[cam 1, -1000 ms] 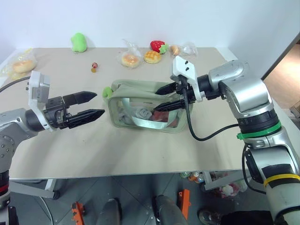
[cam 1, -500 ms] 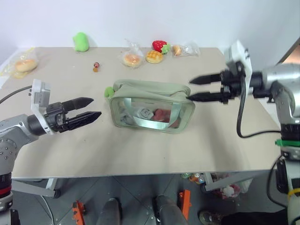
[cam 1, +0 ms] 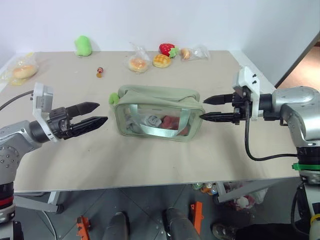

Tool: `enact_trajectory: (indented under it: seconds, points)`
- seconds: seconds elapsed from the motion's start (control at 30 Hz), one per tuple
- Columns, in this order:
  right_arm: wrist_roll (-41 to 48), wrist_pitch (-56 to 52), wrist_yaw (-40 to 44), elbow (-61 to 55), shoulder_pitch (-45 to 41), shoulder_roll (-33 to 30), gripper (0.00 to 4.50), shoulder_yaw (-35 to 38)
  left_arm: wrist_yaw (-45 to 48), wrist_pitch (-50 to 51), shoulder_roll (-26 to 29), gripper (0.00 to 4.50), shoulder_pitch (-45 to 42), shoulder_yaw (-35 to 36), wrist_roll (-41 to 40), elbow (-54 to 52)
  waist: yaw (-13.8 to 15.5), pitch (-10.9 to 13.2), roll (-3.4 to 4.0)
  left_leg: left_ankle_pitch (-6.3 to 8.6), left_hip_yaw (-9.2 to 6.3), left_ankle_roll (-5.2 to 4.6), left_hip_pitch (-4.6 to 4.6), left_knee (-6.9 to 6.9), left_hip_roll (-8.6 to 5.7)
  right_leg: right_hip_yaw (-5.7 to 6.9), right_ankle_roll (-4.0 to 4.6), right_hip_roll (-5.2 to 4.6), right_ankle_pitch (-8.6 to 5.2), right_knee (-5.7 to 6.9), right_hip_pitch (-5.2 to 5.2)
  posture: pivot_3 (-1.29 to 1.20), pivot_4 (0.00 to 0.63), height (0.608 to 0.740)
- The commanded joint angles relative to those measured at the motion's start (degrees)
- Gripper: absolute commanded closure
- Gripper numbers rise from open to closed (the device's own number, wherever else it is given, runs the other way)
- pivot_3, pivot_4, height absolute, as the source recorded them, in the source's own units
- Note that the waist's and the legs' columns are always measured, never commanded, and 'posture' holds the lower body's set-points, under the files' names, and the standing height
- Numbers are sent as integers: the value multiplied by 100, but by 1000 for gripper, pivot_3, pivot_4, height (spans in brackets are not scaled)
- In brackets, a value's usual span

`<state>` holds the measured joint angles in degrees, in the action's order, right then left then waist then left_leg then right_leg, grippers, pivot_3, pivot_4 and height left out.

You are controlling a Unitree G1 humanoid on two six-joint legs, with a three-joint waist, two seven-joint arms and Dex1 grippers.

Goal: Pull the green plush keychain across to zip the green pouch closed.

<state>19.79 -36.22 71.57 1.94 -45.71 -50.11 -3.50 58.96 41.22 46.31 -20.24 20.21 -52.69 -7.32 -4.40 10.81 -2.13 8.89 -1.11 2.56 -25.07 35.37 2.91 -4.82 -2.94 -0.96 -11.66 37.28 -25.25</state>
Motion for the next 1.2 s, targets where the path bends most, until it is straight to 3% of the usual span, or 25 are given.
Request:
enact_trajectory:
  seconds: [0.03,0.4,0.5,0.7,0.83,1.0,1.2]
  points:
    - [-46,123,-46,39,-90,22,1471,15,-28,41,-16,0,-37,53,-128,-285,1,0,0,0,0,0,0,-1,0,0,0,0,0,0,0,0,150,740]
    - [-92,143,-89,145,-52,199,1471,-63,-178,382,-156,0,-355,-71,-665,-979,6,0,0,0,0,0,0,2,0,-2,-5,1,2,0,3,0,150,740]
    - [-84,129,-152,187,-56,248,2257,-23,-213,407,-156,0,-381,-96,-681,-996,6,0,0,0,-1,0,0,2,0,-2,-5,1,2,0,3,0,150,740]
    - [-63,176,-193,208,-26,281,4450,20,-240,327,-131,0,-384,-92,-539,-762,6,0,0,0,-1,0,0,2,-1,-2,-5,1,2,0,3,0,150,740]
    - [-38,194,-169,159,27,265,4450,49,-446,210,-191,0,-466,69,-362,-213,5,0,0,0,-2,0,1,2,-1,-2,-5,2,2,0,4,0,150,740]
    - [-54,214,-211,162,63,295,4450,19,-1303,-381,-319,0,-832,-449,1046,1202,9,0,0,-2,-6,-3,5,4,-1,-2,-4,6,4,0,8,0,150,740]
    - [-68,231,-214,110,116,296,4450,-18,-1410,-784,-439,0,-1038,-879,1900,1813,9,-1,-2,-2,-4,-3,0,2,-1,-4,-7,6,7,0,5,0,150,740]
